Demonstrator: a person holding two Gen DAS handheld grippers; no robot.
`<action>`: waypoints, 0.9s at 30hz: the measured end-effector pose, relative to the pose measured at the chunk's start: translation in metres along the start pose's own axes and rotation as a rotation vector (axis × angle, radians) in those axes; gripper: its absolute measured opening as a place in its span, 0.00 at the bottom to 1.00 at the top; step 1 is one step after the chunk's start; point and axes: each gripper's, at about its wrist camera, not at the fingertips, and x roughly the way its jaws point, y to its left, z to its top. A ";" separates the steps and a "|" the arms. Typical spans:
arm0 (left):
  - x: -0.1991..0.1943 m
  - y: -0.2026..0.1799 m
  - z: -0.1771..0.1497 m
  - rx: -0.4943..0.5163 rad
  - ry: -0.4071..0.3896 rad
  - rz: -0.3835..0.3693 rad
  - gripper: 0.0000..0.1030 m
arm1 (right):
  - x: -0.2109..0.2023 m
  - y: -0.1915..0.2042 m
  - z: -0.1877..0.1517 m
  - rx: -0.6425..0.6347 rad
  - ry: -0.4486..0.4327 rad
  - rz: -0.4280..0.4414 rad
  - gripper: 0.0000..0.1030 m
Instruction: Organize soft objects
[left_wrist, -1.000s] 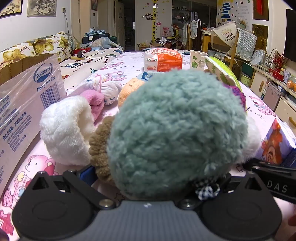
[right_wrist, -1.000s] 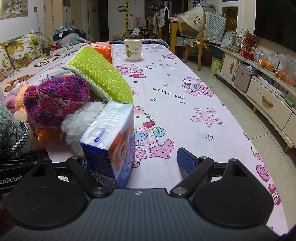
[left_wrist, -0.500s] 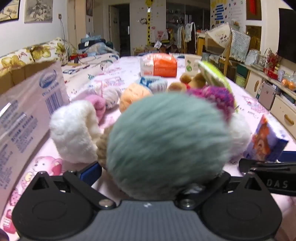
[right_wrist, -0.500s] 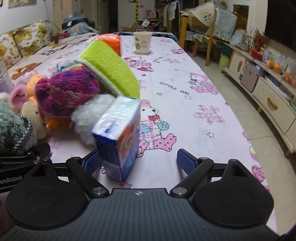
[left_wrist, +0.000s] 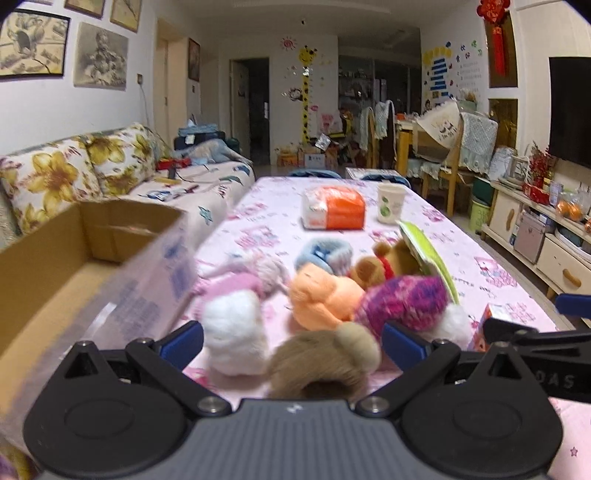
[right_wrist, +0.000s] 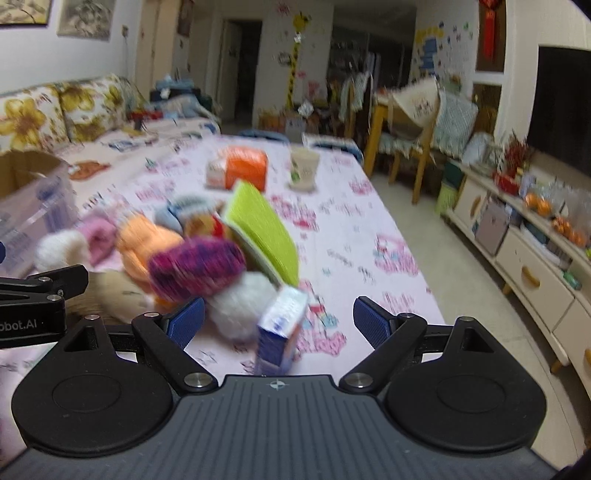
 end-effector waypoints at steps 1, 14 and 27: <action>-0.004 0.005 0.002 -0.001 -0.007 0.006 0.99 | -0.006 0.003 0.001 -0.002 -0.016 0.001 1.00; -0.063 0.080 0.009 -0.065 -0.089 0.154 0.99 | -0.053 0.044 0.015 -0.039 -0.103 0.171 1.00; -0.095 0.105 0.007 -0.098 -0.141 0.194 0.99 | -0.068 0.067 0.016 -0.098 -0.169 0.264 1.00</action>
